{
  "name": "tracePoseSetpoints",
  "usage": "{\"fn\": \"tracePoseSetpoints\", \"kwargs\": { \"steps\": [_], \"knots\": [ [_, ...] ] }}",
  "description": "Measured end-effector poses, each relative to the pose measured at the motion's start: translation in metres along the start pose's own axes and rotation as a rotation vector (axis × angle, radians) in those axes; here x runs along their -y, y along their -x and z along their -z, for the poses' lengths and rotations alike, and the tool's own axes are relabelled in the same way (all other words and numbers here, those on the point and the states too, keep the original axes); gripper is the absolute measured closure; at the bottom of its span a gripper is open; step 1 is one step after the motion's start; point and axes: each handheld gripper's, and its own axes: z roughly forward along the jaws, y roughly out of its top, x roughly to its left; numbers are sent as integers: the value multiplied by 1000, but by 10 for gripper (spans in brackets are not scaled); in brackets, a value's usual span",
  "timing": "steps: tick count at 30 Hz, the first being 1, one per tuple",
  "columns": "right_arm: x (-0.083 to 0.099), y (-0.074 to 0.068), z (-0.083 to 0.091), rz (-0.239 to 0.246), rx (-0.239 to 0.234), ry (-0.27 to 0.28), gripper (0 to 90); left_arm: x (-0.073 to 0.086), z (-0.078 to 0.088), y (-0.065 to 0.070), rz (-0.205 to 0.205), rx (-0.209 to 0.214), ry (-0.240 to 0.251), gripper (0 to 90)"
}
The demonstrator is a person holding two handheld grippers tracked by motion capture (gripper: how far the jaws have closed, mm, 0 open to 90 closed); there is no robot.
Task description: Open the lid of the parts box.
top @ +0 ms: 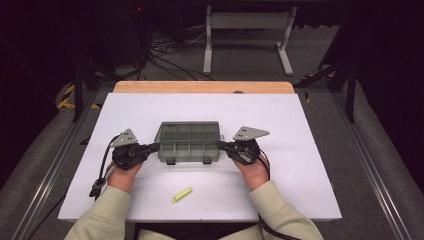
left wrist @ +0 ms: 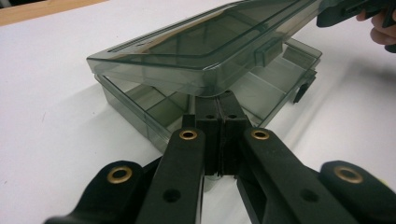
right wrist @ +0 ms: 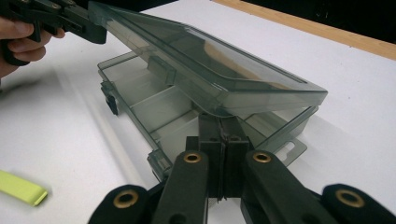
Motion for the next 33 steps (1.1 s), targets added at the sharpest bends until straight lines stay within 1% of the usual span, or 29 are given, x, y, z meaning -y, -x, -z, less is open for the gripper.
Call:
{"fn": "tracePoseSetpoints", "kwargs": {
  "steps": [3,5,9,12,15,16,17,18,20,21,22,23,24,25,26,27,28,30,32,33],
  "knots": [
    [0,1,-1,-5,2,3,900,-1,0,0,9,-9,6,893],
    [0,2,-1,-9,3,6,900,-2,0,-1,10,-4,8,893],
    [0,2,0,-9,7,6,900,-1,0,0,13,-8,8,893],
    [0,2,1,-11,4,2,899,-2,0,-1,15,-10,18,893],
    [1,2,2,-15,-1,2,897,-2,0,-1,20,-4,23,893],
    [1,3,4,-16,-2,-8,879,-2,1,-1,21,1,23,893],
    [1,3,4,-16,-2,-8,879,-2,1,-2,19,2,25,893],
    [1,4,5,-19,-7,-13,854,-2,1,-2,20,2,27,893],
    [2,5,4,-34,-28,-46,782,-3,1,-2,21,2,30,893],
    [4,4,3,-34,-35,-78,712,-3,1,-1,19,2,30,893],
    [4,4,2,-29,-36,-93,631,-3,1,-1,16,5,29,893],
    [4,3,1,-22,-27,-100,536,-3,1,-1,15,2,31,893],
    [2,3,0,-12,-11,-101,420,-3,1,-1,16,2,29,893],
    [-1,2,-1,-4,2,-100,361,-3,1,-1,17,2,29,892],
    [-2,2,-2,-1,6,-97,323,-3,1,-1,14,3,29,892],
    [-5,2,-2,12,30,-88,260,-3,1,-1,12,3,29,891],
    [-5,2,-2,12,30,-88,260,-3,1,-1,12,3,29,889],
    [-9,4,-5,27,54,-79,214,-3,1,0,11,2,27,888],
    [-11,6,-6,38,58,-80,210,-2,1,1,7,0,24,885],
    [-13,7,-7,48,65,-87,210,-3,2,1,7,5,19,885]
  ]
}}
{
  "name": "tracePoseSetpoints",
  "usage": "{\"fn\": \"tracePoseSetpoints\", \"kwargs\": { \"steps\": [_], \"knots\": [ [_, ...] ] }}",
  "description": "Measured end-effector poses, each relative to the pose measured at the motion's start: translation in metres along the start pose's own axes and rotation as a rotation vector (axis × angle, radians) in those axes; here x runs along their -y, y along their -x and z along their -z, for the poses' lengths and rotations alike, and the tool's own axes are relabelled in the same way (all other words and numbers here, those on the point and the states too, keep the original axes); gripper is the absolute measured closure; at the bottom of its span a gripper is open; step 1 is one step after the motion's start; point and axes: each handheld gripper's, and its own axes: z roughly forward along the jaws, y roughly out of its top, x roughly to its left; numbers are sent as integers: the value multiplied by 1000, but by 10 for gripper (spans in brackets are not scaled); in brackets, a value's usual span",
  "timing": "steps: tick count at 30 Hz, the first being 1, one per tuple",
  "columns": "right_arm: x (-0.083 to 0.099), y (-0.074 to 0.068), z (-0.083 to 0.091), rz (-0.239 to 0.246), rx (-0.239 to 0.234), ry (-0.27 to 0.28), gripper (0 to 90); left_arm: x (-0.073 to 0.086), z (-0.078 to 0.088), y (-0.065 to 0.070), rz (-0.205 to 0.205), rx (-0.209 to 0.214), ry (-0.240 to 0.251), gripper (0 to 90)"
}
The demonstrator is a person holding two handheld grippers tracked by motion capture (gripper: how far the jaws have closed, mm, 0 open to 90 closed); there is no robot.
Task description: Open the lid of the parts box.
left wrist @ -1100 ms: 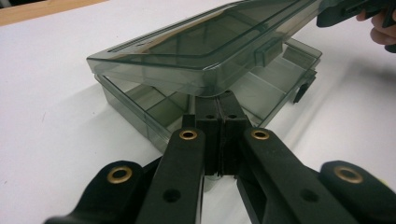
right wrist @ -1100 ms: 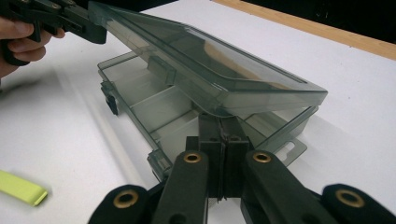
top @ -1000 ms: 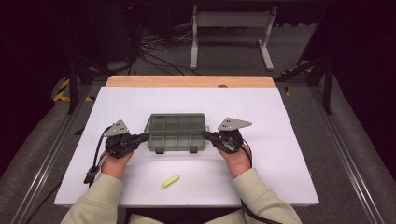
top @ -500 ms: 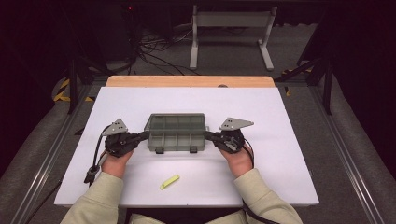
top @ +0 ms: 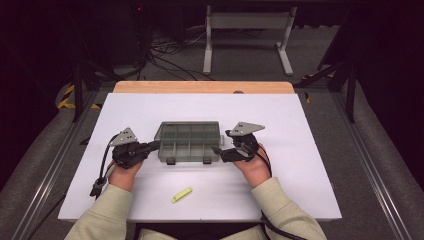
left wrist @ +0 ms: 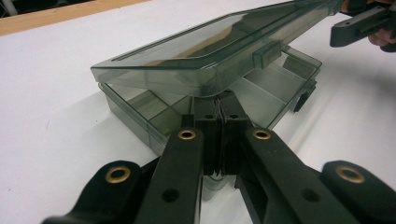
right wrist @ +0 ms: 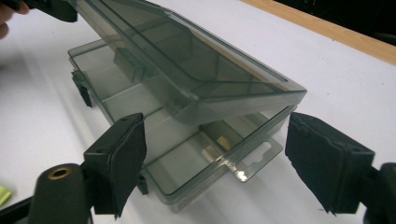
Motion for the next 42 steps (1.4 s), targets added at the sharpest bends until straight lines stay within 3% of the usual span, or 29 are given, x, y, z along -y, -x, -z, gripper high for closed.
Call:
{"fn": "tracePoseSetpoints", "kwargs": {
  "steps": [10,22,27,30,36,42],
  "knots": [
    [-10,4,-4,26,12,-7,225,0,1,1,-12,-3,1,883],
    [-13,6,-3,19,-2,12,238,0,2,1,-10,6,-1,874],
    [-16,8,-2,14,-12,21,254,0,4,2,-22,23,-6,801],
    [-19,11,0,18,-22,30,279,2,7,4,-46,37,-17,726],
    [-29,17,1,29,-34,46,314,4,12,7,-53,43,-16,591],
    [-37,22,1,29,-35,61,337,6,16,9,-56,50,-15,532]
  ]
}}
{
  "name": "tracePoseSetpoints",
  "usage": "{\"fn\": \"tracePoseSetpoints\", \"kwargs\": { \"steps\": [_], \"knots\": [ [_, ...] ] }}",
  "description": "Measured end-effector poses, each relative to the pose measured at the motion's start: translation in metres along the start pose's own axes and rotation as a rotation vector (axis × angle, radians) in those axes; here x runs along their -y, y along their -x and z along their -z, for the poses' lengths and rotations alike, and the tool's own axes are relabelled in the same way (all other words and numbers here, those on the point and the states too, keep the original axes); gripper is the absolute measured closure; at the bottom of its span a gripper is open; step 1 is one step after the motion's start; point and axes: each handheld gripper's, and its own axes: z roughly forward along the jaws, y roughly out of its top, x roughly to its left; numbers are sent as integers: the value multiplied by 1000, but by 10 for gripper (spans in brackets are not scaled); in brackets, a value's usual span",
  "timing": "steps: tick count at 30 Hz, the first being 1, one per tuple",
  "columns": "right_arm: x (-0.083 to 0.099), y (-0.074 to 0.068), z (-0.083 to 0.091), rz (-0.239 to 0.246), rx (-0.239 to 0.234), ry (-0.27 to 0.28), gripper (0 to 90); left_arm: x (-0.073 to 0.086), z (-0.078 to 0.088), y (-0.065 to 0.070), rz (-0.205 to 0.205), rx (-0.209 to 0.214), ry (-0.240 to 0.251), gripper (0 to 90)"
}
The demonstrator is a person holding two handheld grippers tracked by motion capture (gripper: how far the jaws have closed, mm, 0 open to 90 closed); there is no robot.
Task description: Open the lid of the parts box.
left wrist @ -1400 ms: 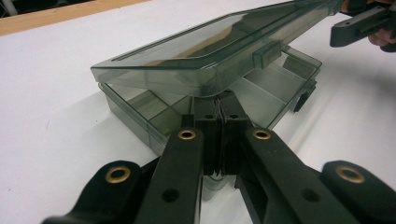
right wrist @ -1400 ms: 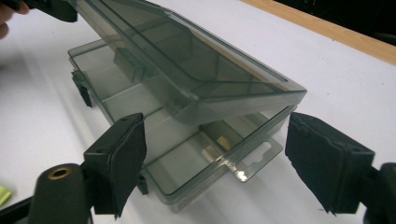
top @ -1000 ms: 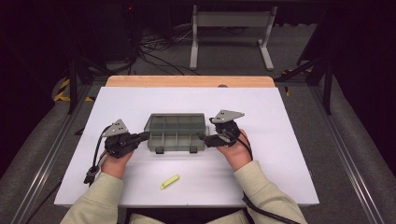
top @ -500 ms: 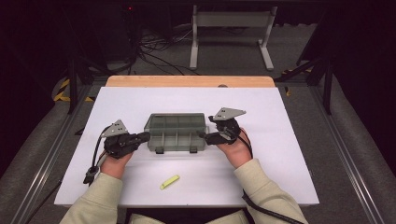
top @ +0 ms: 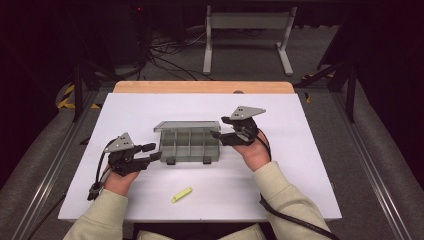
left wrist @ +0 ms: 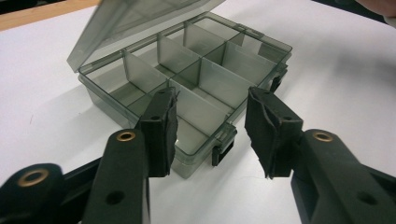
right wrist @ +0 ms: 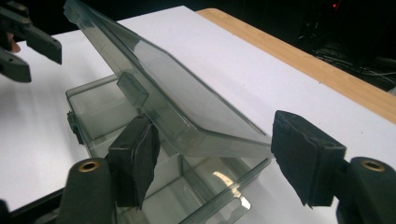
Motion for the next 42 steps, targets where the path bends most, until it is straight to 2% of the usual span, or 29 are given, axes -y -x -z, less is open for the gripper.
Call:
{"fn": "tracePoseSetpoints", "kwargs": {
  "steps": [3,8,17,26,32,37,42],
  "knots": [
    [-6,5,-1,2,-5,3,371,2,1,2,-1,1,6,488],
    [-12,10,-2,0,-8,7,407,3,4,3,-1,8,7,467],
    [-19,26,-6,-63,-15,35,439,6,11,9,-43,5,9,392],
    [-24,35,-11,-81,-5,43,505,9,17,14,-60,1,30,313],
    [-29,44,-16,-100,4,50,523,11,21,17,-53,8,37,298],
    [-32,52,-22,-107,14,49,522,15,28,19,-54,-12,48,275],
    [-33,58,-31,-120,16,45,536,20,35,21,-36,-24,57,257]
  ]
}}
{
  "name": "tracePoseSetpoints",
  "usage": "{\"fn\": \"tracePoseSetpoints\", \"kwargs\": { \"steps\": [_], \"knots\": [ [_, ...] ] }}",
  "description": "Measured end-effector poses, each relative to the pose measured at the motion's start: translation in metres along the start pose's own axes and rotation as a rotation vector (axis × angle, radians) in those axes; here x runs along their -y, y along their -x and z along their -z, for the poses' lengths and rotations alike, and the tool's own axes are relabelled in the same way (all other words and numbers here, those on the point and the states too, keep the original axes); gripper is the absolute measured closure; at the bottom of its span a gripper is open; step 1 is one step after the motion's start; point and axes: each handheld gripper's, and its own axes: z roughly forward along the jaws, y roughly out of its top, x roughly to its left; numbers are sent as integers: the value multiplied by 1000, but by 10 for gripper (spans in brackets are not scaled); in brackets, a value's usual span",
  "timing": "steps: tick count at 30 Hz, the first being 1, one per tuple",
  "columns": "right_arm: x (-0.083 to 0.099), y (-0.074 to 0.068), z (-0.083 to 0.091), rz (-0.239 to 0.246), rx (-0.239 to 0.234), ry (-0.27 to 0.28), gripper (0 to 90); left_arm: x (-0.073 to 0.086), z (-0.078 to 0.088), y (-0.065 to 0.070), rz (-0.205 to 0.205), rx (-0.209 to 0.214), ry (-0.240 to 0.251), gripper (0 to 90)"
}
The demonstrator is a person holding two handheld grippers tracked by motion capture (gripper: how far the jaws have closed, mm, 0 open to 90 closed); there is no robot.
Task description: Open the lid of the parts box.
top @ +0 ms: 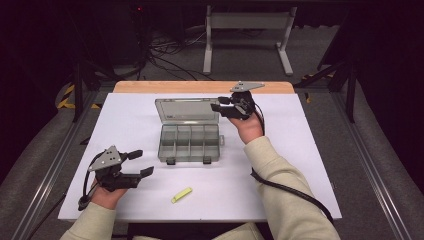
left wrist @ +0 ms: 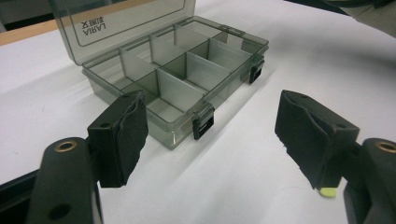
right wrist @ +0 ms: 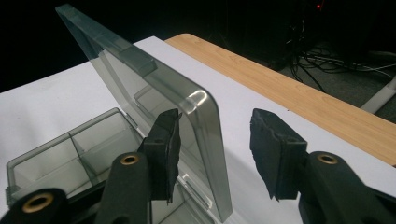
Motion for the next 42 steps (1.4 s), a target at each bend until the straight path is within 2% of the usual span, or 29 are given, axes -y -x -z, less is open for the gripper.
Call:
{"fn": "tracePoseSetpoints", "kwargs": {
  "steps": [4,11,21,26,42],
  "knots": [
    [-1,2,-5,14,14,-10,554,3,3,1,3,-13,5,241],
    [1,10,-13,-7,29,-26,568,5,7,1,9,-30,8,221],
    [0,18,-24,-21,48,-51,585,5,5,0,11,-25,9,215],
    [0,19,-28,-8,59,-66,591,4,5,0,13,-23,10,215],
    [9,28,-45,-45,59,-97,536,4,3,-1,11,-20,6,216]
  ]
}}
